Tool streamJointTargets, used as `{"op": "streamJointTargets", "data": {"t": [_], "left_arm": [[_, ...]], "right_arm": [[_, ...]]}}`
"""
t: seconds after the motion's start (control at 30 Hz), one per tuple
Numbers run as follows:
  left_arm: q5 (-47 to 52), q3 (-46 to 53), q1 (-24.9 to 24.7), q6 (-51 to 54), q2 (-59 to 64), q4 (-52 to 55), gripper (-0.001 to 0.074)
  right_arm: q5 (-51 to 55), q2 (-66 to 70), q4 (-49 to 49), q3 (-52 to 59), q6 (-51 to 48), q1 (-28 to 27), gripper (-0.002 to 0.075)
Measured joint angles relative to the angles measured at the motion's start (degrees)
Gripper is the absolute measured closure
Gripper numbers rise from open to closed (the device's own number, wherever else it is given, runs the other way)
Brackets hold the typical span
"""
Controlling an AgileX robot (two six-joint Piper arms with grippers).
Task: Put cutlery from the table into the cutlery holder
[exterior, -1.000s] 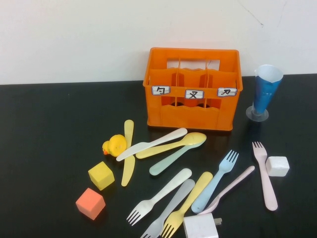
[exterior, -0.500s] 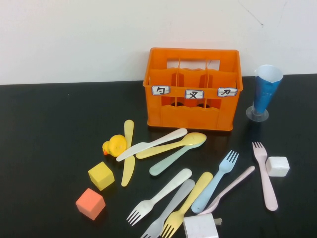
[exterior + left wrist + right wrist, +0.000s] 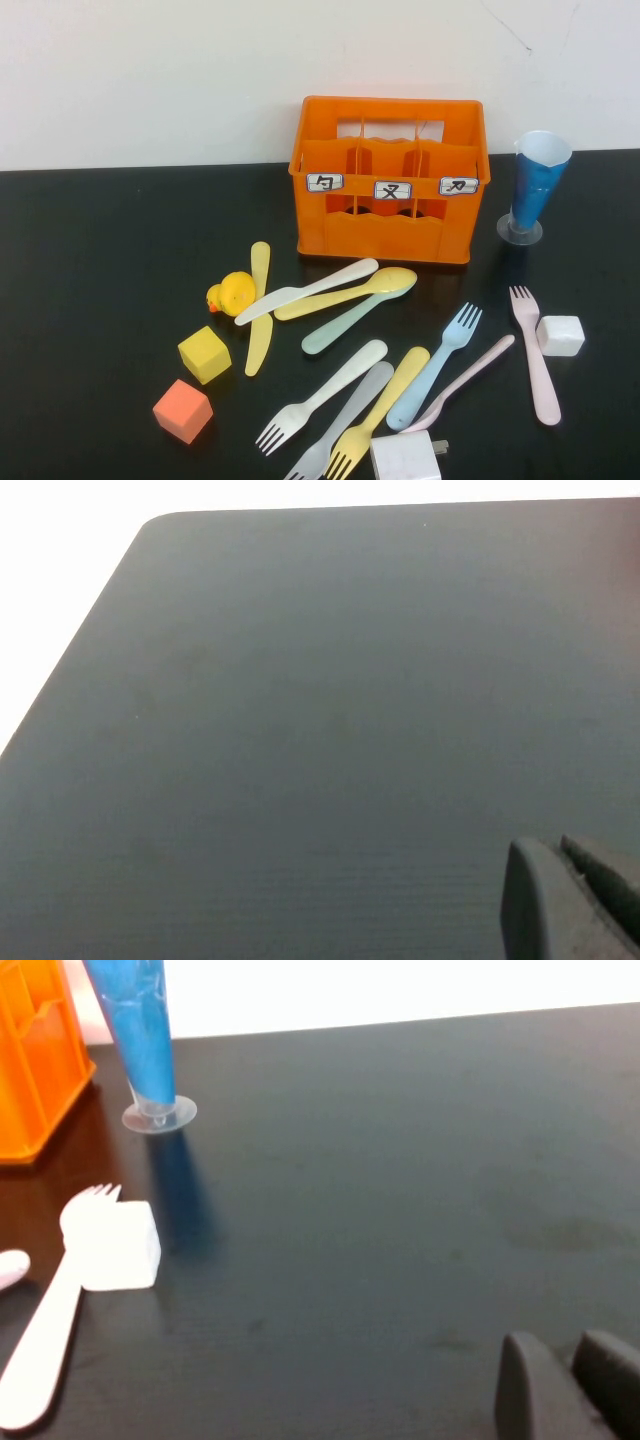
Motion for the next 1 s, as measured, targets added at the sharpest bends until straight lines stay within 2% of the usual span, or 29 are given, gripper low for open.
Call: {"op": "streamJointTargets", "data": {"t": [0.33, 0.67, 0.8, 1.0], "left_arm": [[-0.4, 0.0, 0.0, 0.0, 0.0, 0.0, 0.0736], [-3.7, 0.3, 0.0, 0.0, 0.0, 0.0, 0.0736], [-12.2, 0.3, 0.0, 0.1, 0.0, 0.0, 0.0736], [-35.0, 0.3, 0.0, 0.1, 0.0, 0.0, 0.0736]], "right_arm": [[-1.5, 0.0, 0.0, 0.0, 0.0, 0.0, 0.0643], [-9.0, 0.0, 0.0, 0.0, 0.0, 0.0, 0.0643], [-16.4, 0.0, 0.0, 0.0, 0.0, 0.0, 0.0643], [-30.1, 0.0, 0.0, 0.0, 0.0, 0.0, 0.0643]]}}
